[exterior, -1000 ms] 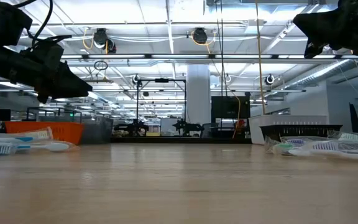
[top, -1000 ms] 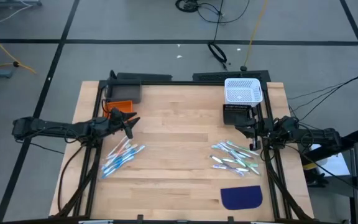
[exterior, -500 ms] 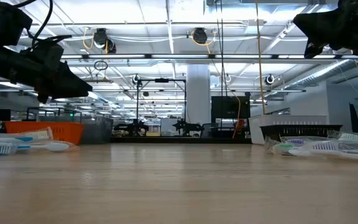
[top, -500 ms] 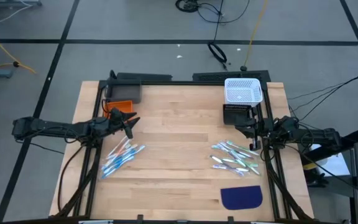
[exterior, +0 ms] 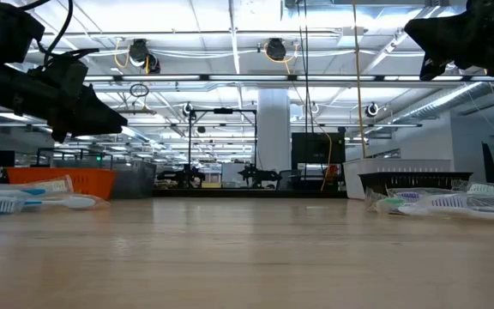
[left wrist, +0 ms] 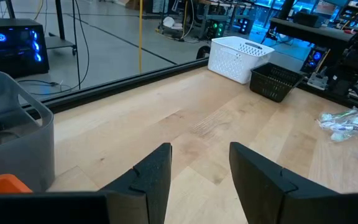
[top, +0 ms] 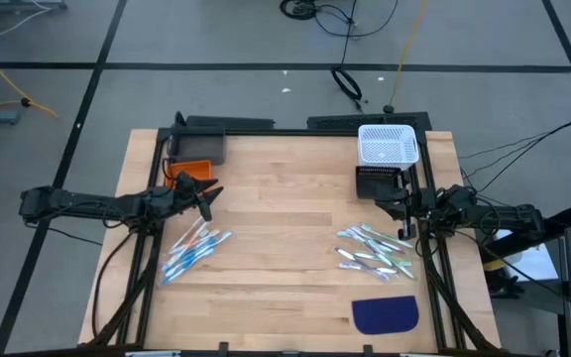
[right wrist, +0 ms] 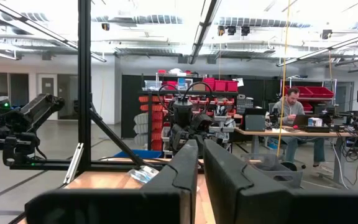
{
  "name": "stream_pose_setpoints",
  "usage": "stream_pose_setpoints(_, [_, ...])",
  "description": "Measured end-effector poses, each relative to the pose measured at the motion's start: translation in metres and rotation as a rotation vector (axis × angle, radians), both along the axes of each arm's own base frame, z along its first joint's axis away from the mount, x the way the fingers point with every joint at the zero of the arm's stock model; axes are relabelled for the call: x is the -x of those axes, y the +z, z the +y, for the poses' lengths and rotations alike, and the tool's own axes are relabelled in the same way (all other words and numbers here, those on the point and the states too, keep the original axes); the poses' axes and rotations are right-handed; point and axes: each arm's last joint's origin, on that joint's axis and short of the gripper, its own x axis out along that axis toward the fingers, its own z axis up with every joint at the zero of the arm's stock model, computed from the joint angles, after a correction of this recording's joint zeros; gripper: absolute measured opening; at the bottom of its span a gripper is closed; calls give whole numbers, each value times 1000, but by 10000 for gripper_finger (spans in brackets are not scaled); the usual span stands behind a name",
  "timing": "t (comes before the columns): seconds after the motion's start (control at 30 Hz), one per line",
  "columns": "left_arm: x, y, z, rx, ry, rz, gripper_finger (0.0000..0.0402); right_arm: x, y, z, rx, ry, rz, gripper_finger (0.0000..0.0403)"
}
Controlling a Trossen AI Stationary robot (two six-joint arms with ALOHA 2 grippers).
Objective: Pick & Place Toothbrushes
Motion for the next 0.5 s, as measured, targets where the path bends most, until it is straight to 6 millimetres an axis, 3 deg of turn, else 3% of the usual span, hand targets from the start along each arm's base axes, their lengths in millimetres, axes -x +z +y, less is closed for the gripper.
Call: stream_pose_setpoints(0.5, [-1, 3, 0, -2, 0, -33, 161, 9, 19, 0, -35, 17, -215, 20])
